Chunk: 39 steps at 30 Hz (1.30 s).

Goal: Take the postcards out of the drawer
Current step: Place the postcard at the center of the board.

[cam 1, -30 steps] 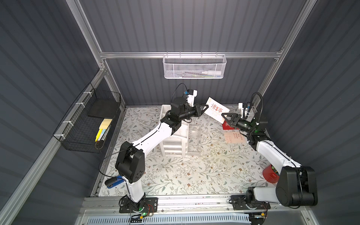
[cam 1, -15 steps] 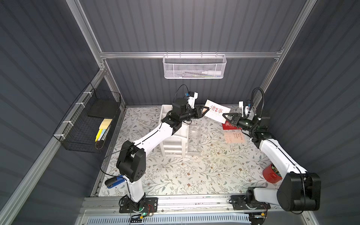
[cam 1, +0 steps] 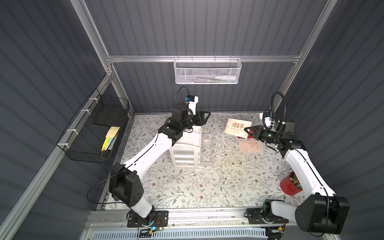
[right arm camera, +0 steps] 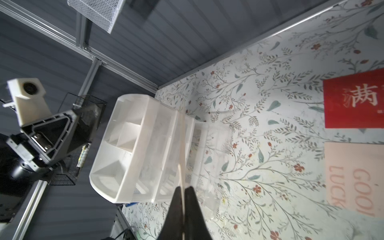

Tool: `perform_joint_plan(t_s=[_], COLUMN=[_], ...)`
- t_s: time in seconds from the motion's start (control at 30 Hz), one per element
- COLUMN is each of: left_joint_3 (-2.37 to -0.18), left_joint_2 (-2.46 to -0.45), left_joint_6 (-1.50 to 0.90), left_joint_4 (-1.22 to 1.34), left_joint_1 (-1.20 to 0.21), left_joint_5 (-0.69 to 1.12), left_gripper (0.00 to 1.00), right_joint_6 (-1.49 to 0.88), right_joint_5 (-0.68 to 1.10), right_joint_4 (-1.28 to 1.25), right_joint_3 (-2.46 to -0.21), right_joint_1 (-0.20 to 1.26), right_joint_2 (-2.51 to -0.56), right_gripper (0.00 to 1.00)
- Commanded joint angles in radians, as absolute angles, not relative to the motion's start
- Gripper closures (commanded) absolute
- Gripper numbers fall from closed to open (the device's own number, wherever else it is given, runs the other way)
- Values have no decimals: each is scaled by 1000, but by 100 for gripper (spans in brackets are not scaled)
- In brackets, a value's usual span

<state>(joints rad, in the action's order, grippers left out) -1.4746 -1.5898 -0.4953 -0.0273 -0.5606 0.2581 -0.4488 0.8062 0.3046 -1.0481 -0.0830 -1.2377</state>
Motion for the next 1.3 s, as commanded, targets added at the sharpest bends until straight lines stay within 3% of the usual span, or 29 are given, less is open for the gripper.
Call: perform_joint_plan(t_s=[0.0, 0.7, 1.27], left_joint_3=[-1443, -1332, -1292], left_joint_2=[-1555, -1426, -1390], left_joint_6=[-437, -381, -376], left_joint_4=[-80, -189, -216], left_joint_1=[-548, -505, -496], left_joint_5=[219, 135, 84], left_gripper=[50, 50, 49], right_joint_6=[-356, -217, -185], right_joint_5=[823, 783, 682], right_joint_4=[394, 447, 555], right_joint_3=[-1085, -1398, -1530], right_joint_1=[-96, -62, 11], right_joint_2=[-1287, -1909, -2121], right_gripper=[95, 93, 87])
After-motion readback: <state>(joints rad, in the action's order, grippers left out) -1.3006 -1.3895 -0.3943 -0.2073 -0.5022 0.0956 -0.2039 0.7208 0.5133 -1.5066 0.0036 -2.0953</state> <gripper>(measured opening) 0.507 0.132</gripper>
